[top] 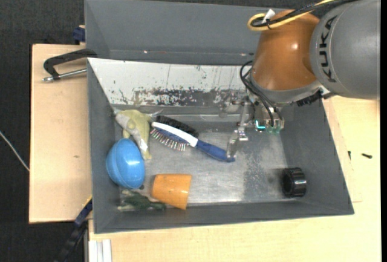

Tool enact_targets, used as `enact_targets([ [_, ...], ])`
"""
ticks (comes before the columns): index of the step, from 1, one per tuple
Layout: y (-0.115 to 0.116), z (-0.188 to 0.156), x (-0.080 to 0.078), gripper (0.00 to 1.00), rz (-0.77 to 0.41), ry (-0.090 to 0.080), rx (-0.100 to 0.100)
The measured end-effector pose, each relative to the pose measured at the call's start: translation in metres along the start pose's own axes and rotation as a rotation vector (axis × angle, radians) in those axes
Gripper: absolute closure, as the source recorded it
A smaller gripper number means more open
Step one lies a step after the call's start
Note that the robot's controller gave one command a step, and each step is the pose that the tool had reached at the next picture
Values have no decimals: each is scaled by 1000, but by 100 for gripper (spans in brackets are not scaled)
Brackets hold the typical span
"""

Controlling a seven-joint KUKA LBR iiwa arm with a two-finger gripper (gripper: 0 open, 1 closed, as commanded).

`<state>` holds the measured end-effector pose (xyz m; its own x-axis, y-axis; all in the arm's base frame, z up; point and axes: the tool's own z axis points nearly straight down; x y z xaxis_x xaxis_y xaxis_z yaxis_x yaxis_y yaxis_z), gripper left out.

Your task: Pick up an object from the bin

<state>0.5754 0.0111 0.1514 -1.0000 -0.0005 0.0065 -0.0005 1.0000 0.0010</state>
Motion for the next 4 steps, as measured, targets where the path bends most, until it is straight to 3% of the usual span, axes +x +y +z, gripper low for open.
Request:
enact_targets([
  [1, 21, 76, 50, 0, -226, -6, 0],
  [2, 21, 75, 50, 100, -226, -8, 0],
  [3, 3, 79, 26, 100, 67, -2, -6],
  [4, 20, -68, 23, 100, -231, -17, 1],
])
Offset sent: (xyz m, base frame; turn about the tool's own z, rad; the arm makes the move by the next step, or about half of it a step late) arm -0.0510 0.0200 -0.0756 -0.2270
